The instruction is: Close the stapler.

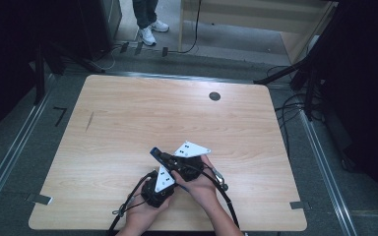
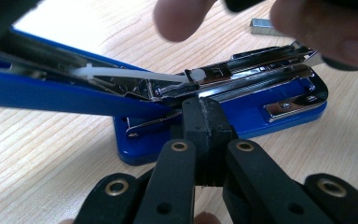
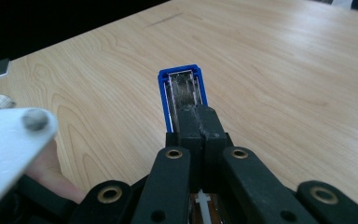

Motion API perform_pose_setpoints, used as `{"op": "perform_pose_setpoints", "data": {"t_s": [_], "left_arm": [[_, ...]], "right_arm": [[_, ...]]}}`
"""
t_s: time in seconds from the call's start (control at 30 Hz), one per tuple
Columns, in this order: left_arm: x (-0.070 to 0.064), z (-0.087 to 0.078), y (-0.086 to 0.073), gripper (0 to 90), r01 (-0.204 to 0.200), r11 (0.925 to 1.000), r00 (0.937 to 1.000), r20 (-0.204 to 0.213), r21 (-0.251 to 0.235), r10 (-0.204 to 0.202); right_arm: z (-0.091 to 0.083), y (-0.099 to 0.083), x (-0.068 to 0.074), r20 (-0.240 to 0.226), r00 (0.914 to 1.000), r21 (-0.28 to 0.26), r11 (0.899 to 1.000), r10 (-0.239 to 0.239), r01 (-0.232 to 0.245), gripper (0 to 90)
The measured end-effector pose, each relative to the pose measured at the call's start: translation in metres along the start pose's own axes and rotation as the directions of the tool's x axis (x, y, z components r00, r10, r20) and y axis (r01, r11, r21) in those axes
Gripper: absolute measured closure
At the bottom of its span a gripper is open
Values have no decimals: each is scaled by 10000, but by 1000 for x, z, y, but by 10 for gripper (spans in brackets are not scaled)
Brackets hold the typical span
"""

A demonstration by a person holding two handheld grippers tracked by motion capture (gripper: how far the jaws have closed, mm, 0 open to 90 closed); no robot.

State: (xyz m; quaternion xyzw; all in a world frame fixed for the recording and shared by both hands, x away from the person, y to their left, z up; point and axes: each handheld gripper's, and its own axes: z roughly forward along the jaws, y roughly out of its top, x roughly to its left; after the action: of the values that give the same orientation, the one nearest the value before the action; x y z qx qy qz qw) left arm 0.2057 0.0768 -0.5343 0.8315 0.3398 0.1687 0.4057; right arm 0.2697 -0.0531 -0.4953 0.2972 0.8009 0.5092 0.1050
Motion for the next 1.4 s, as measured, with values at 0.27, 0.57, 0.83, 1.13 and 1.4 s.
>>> {"op": "perform_pose_setpoints", "data": {"t_s": [0.27,0.57,0.83,1.13,1.4], "left_arm": [[0,0,0,900,-30,10000,10000,-11,23,30],[0,0,0,900,-38,10000,10000,-9,23,38],[0,0,0,900,-20,10000,10000,-10,24,20],[0,0,0,900,-53,10000,10000,2,14,53],[0,0,0,900,-1,10000,10000,2,-26,1]], "right_arm": [[17,0,-1,106,9999,1144,9934,28,-40,900],[27,0,-1,185,9998,1798,9837,16,-49,900],[19,5,-3,202,9996,1457,9891,191,-218,900],[-10,8,-20,726,9961,811,9952,497,-555,866],[-36,4,-35,1279,9892,380,9963,715,-769,828]]}}
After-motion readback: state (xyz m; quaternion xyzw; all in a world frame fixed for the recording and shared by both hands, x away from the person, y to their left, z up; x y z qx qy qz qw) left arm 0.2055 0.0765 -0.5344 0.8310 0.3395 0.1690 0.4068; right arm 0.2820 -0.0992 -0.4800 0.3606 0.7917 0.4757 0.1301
